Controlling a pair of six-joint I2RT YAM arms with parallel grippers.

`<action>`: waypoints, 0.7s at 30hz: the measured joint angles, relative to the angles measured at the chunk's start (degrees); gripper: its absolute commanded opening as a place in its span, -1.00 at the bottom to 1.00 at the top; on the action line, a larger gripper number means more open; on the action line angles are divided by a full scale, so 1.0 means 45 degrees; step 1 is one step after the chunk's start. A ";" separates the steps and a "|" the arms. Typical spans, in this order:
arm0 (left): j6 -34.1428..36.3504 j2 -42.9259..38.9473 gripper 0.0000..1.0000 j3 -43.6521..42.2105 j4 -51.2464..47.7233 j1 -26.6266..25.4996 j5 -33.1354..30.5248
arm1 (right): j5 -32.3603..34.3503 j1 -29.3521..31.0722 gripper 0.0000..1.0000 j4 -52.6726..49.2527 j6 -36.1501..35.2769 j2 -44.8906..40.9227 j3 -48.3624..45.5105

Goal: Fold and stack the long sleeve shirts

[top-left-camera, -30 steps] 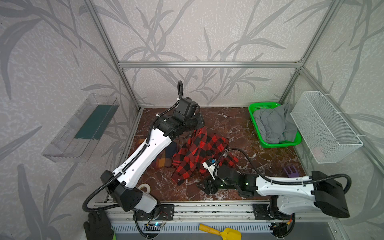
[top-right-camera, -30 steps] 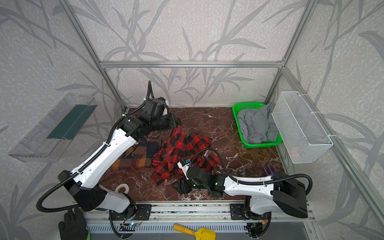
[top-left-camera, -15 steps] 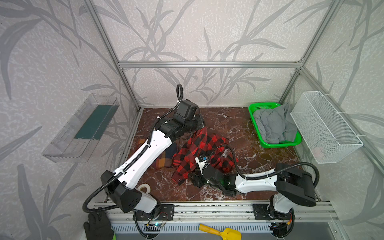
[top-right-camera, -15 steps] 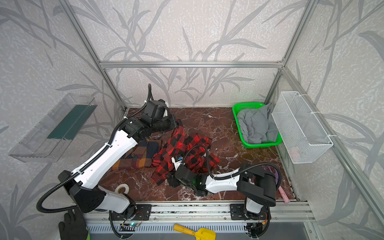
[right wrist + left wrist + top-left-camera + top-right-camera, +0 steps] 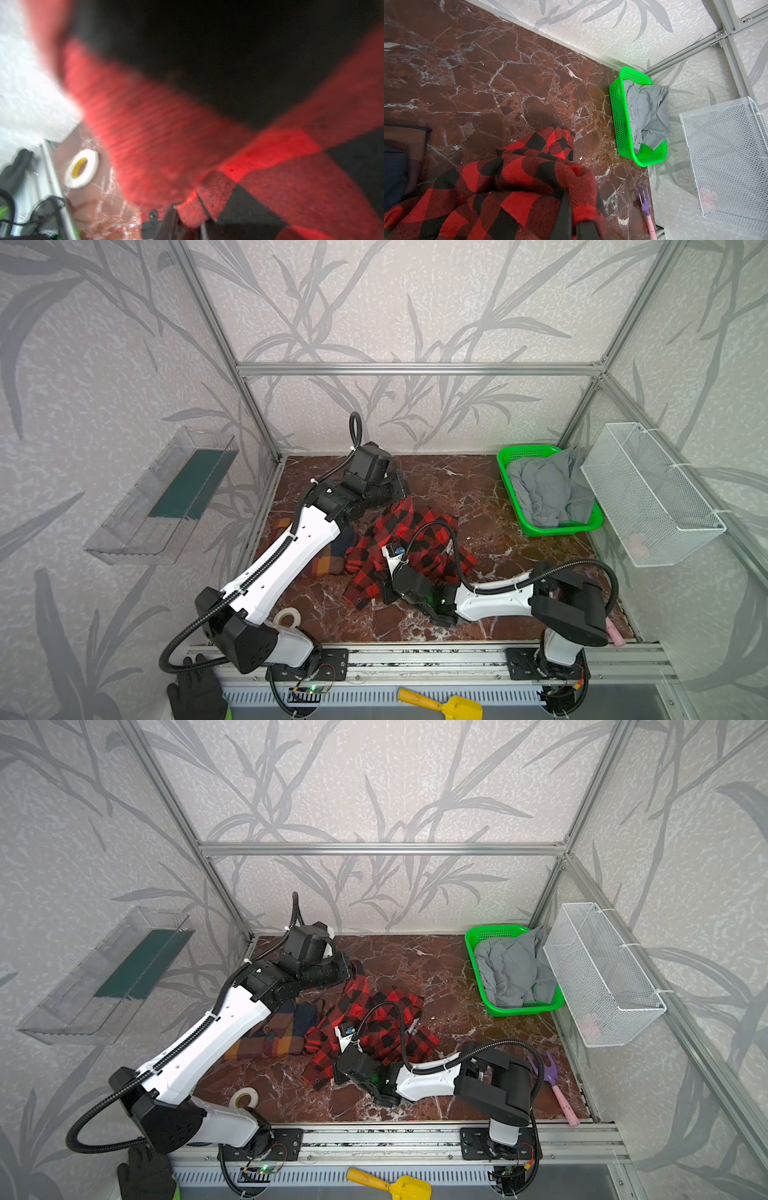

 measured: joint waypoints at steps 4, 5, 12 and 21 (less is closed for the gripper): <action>0.0194 -0.0515 -1.00 -0.0602 0.0199 0.0427 0.0146 | -0.0272 -0.0146 -1.00 -0.0384 -0.0267 -0.1277 -0.0510; 0.0296 -0.0617 -0.92 -0.0699 0.0185 0.0607 0.0214 | -0.0325 -0.0146 -1.00 -0.0612 -0.0359 -0.1953 -0.0724; 0.1214 -0.0646 -0.28 -0.0850 0.0165 0.1792 0.0845 | -0.0442 -0.0160 -1.00 -0.2662 -0.1409 -0.8155 -0.1302; 0.2982 -0.0665 0.18 -0.1107 -0.0442 0.1987 0.1273 | 0.0049 -0.0437 -1.00 -0.6989 -0.3011 -1.1589 0.0850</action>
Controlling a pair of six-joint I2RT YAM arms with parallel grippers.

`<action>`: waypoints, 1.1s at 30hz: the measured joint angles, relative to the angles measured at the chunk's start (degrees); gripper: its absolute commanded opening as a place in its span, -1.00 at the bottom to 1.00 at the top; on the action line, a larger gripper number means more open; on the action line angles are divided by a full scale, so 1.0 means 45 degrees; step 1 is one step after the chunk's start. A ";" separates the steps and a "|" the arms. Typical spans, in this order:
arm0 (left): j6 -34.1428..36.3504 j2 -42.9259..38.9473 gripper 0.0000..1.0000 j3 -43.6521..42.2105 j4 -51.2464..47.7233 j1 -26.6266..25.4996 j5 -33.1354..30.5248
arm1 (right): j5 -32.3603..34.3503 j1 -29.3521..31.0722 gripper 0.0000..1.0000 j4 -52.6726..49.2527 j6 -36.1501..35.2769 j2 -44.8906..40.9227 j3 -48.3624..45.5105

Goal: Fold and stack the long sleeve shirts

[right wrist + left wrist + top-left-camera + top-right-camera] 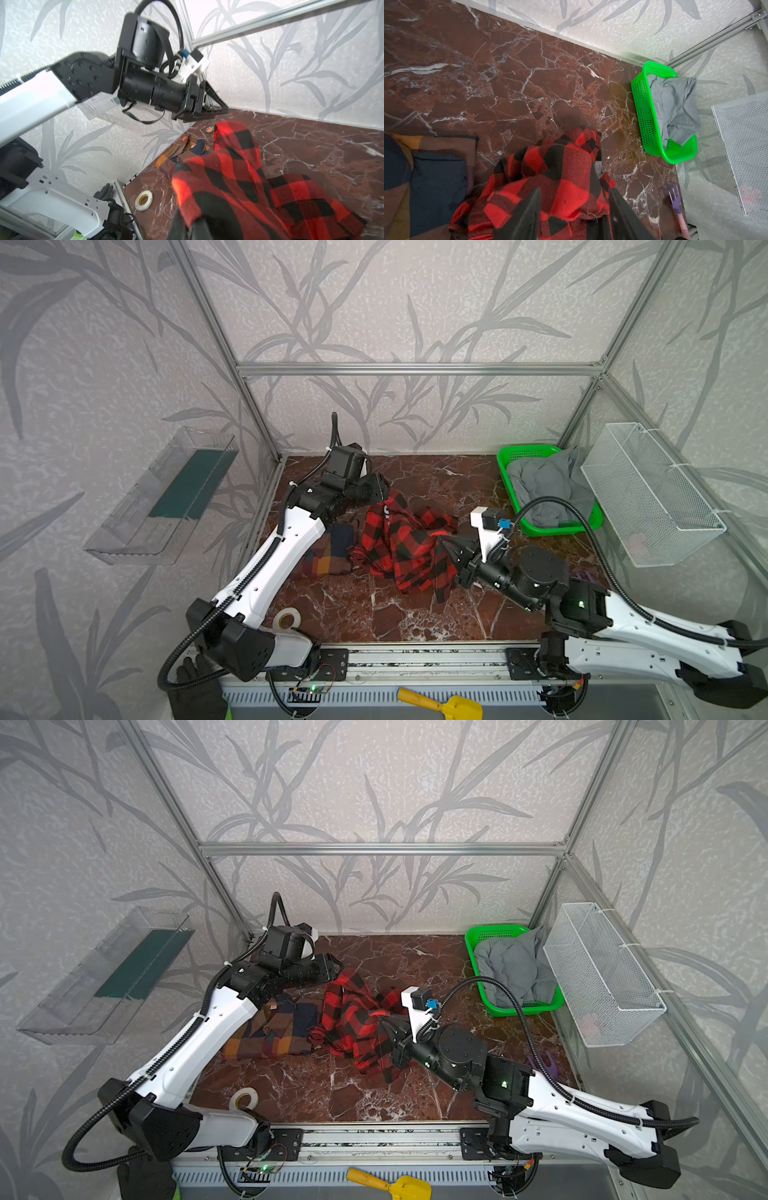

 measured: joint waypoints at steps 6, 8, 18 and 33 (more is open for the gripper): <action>0.1418 -0.1724 0.33 -0.2176 -0.0175 0.0000 -0.0107 | 0.0189 -0.0947 -1.00 -0.1991 -0.1209 -0.0044 0.1909; 0.1982 -0.2555 0.34 -0.2871 -0.0155 0.0000 -0.0015 | 0.0112 -0.1486 -1.00 -0.2589 -0.1535 -0.0015 0.2506; 0.4260 -0.6023 0.40 -0.6130 0.0515 -0.0039 -0.0107 | -0.1331 -0.4240 -1.00 -0.4988 -0.2307 0.0457 0.6271; 0.5731 -0.5124 0.40 -0.8791 0.3084 -0.2448 -0.0729 | -0.1078 -0.4838 -1.00 -0.8150 -0.3492 0.2395 1.1215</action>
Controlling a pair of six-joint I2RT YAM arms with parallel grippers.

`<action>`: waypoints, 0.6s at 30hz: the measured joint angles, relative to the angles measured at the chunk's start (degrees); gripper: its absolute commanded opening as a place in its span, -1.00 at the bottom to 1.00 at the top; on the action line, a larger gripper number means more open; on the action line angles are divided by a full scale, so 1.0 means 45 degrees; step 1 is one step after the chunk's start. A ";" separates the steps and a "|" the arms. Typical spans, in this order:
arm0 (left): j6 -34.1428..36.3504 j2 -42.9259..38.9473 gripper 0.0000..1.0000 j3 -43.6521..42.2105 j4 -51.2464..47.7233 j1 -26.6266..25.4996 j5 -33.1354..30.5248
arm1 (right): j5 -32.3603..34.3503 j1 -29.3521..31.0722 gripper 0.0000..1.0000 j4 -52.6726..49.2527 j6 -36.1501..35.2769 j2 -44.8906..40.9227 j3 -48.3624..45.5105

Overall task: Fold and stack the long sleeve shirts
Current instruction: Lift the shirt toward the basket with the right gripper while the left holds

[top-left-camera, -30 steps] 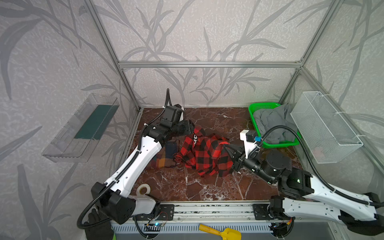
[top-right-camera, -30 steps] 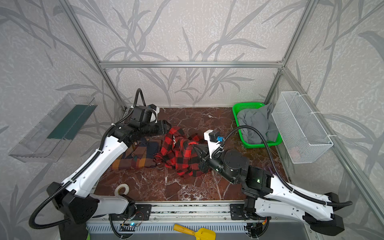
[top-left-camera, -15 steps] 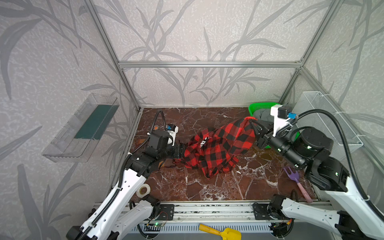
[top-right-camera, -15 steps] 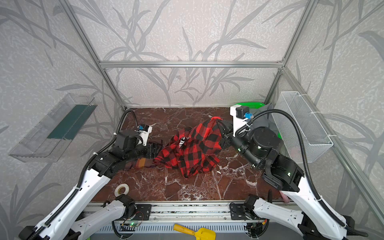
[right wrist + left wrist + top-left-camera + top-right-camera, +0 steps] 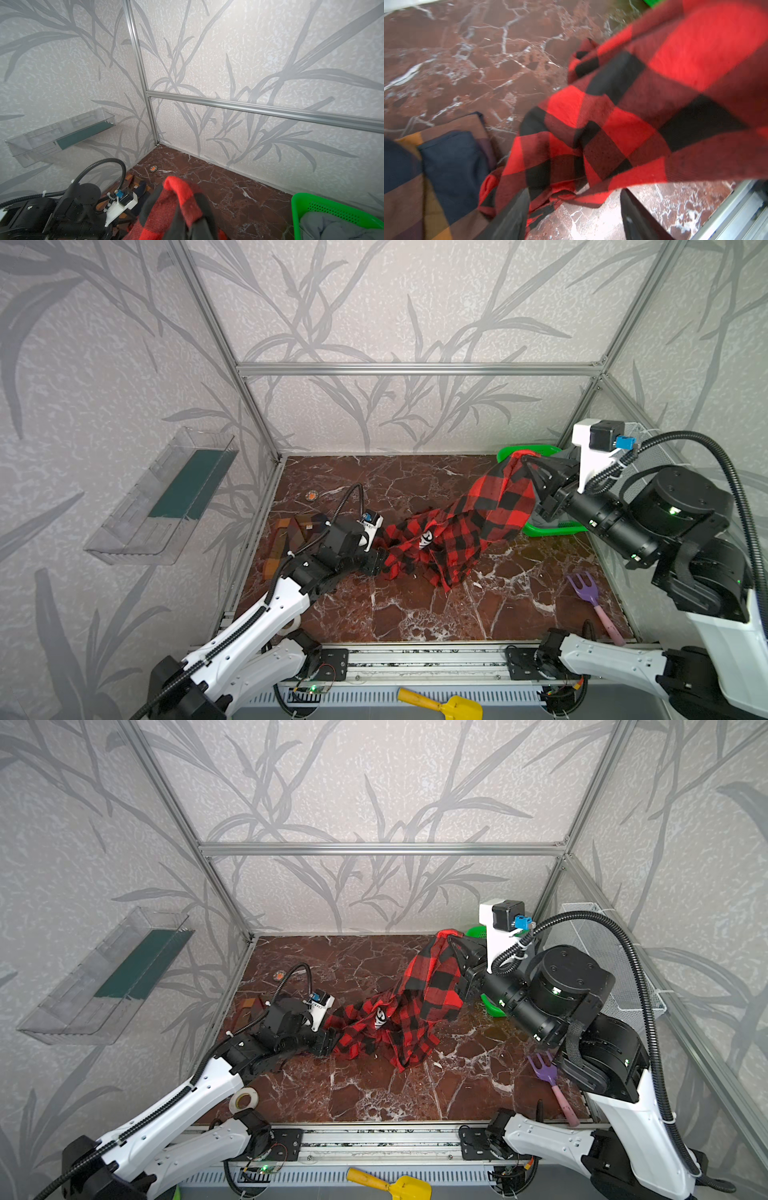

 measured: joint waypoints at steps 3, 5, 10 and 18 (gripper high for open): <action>0.0204 -0.0010 0.41 -0.0204 0.0024 -0.0423 -0.0092 | 0.0219 -0.0447 -1.00 -0.0500 -0.0160 0.0447 0.0738; 0.0287 -0.0330 0.46 -0.0452 0.0063 -0.0588 -0.0092 | 0.0155 -0.0947 -1.00 -0.0758 -0.0136 0.0695 0.1069; 0.0364 -0.1030 0.46 -0.0923 0.0277 -0.0928 -0.0015 | -0.0583 -0.2171 -1.00 -0.1200 0.0257 0.0933 0.1156; 0.0520 0.0855 0.27 -0.0826 0.0709 -0.1073 0.0364 | -0.1545 -0.2783 -1.00 -0.1341 0.0801 0.1098 0.1433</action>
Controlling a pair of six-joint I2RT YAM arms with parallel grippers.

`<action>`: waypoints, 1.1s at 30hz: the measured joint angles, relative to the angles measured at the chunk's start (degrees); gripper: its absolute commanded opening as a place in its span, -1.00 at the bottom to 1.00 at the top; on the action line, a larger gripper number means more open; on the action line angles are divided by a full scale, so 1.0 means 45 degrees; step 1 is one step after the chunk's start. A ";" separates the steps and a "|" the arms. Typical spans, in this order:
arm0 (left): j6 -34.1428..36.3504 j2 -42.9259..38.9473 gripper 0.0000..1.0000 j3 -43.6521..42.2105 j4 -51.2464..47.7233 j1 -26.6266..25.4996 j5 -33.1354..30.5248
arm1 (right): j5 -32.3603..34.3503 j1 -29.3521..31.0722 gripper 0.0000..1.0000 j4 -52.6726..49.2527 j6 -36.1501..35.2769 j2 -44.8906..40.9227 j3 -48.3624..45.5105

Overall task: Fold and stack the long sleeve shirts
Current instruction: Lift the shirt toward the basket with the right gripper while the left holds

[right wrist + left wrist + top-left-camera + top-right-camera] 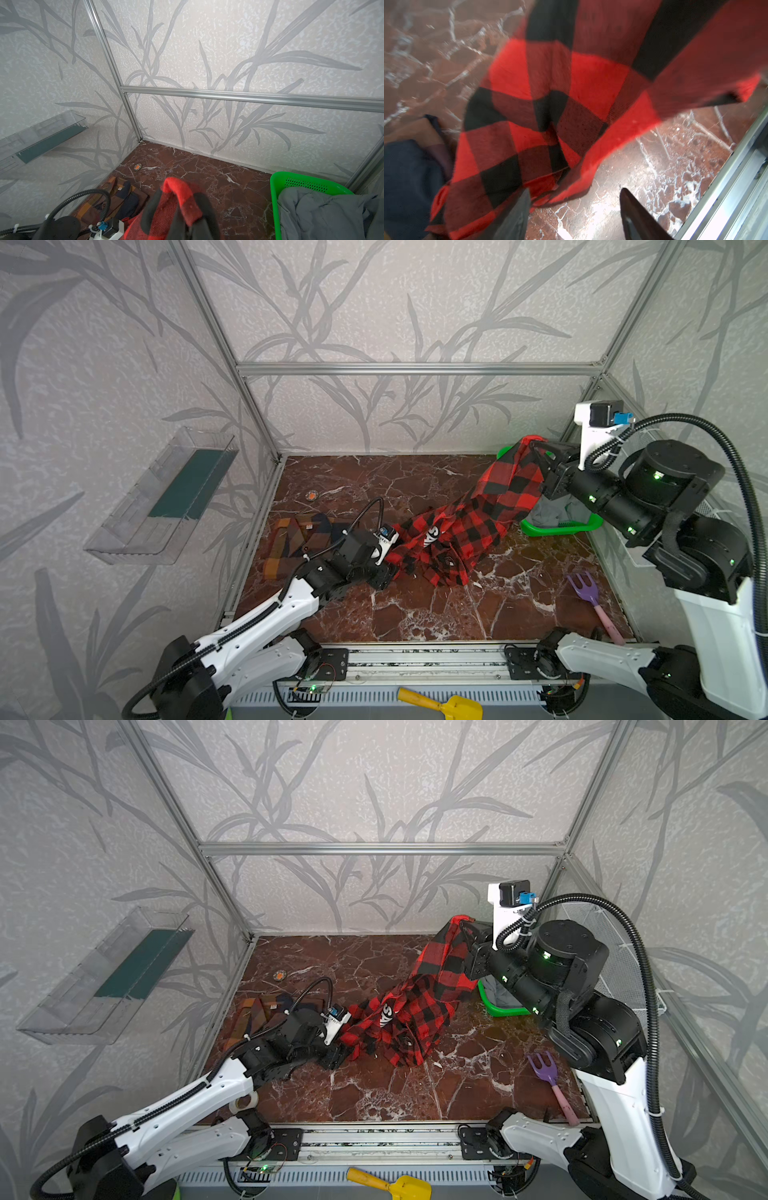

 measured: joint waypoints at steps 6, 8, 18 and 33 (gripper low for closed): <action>0.0063 0.0636 -0.31 0.0010 -0.0024 -0.0010 0.0078 | -0.0301 -0.0272 -1.00 -0.0102 0.0199 0.0039 0.0287; 0.0010 0.0782 -0.62 0.0126 -0.0097 -0.0010 0.0063 | -0.0393 -0.0384 -1.00 -0.0107 0.0291 0.0039 0.0287; 0.0831 0.1622 -1.00 0.2851 -0.0816 0.0092 -0.2977 | -0.2147 -0.3279 -1.00 0.0593 0.1647 0.0097 -0.1035; 0.3118 0.9792 -1.00 1.6058 0.0253 0.3186 -0.4954 | -0.6018 -0.5503 -1.00 0.1258 0.4333 1.0151 0.7422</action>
